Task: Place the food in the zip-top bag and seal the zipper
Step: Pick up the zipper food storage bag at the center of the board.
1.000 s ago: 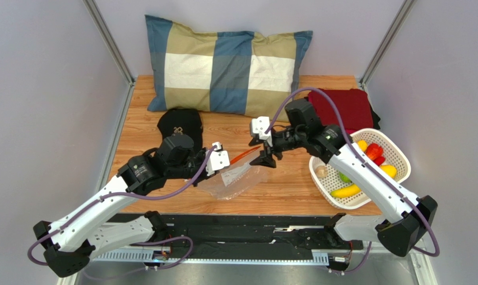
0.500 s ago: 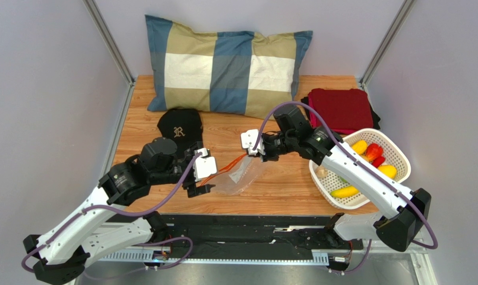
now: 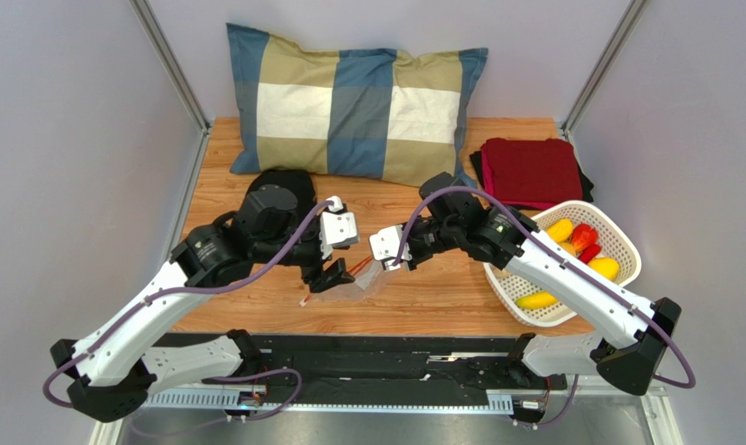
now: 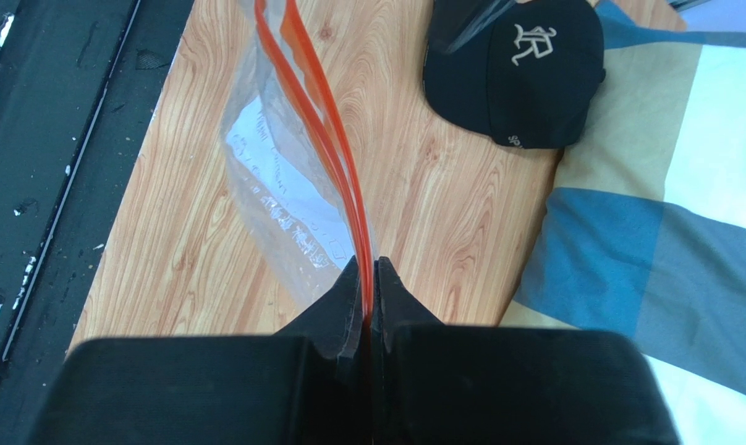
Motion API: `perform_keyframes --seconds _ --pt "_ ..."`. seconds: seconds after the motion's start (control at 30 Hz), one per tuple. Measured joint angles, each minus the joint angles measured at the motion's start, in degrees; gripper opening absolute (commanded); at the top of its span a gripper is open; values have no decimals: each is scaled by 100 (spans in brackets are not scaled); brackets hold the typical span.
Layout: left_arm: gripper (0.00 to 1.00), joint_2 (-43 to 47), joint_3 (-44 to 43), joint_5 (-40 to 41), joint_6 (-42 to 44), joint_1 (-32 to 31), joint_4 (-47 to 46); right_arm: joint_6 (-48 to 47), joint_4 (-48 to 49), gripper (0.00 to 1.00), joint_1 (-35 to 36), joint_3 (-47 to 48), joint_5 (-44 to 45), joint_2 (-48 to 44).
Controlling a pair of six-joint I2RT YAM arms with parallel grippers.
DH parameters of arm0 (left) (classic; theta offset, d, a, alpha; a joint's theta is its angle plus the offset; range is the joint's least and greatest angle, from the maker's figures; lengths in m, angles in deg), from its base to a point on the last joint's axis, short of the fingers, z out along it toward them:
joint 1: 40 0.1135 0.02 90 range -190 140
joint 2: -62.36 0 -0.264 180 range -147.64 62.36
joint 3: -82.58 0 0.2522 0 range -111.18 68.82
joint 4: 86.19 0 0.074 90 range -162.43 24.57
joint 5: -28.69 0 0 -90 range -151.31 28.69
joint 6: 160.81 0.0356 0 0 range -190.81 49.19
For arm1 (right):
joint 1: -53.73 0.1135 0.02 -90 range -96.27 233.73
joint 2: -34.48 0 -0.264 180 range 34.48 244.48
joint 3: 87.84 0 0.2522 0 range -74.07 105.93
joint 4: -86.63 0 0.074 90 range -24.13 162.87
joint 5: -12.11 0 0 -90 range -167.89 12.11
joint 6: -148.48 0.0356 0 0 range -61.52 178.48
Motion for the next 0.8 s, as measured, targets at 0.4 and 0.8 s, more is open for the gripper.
perform_keyframes --seconds 0.4,0.8 --pt "52 -299 94 -208 -251 85 -37 -131 2 0 111 0 142 -114" --pt "48 -299 282 -483 -267 546 -44 -297 0 0 146 -2 164 -177"
